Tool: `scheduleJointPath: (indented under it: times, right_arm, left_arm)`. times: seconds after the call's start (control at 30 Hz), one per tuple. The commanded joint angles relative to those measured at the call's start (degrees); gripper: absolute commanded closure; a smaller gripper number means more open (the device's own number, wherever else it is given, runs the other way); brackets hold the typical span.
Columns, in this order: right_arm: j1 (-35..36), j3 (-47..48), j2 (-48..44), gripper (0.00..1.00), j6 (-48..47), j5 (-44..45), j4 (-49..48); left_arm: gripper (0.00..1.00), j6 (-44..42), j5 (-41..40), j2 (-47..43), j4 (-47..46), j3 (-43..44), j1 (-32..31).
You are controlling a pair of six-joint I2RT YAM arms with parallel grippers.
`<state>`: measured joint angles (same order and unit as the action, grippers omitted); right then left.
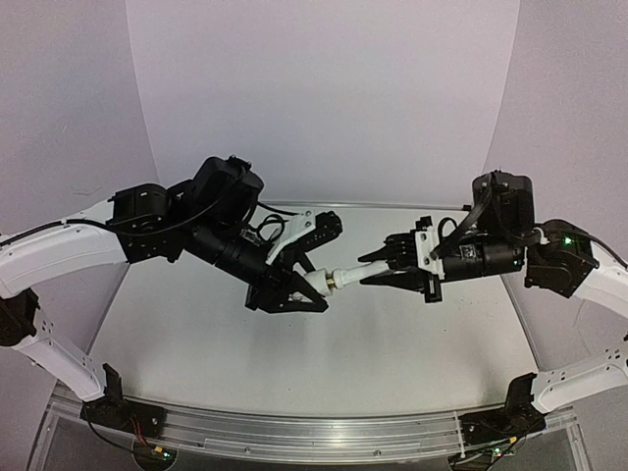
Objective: Install the water faucets
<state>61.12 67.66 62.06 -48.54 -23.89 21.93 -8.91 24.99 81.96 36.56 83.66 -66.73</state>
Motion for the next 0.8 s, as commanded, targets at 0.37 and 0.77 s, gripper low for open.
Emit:
scheduleJointPath:
  times: [0.37,0.77]
  right_arm:
    - [1.55,7.21,5.5,1.0,33.96,1.56,-6.8]
    - [-1.28,7.76,6.23,1.0,54.02,0.63,-6.42]
  left_arm:
    - [1.0,-11.31,-26.81,-2.02,-10.7,-1.1,-6.04]
    - [1.0,-26.01,-48.88,-1.66,-19.55,-5.97,-13.46]
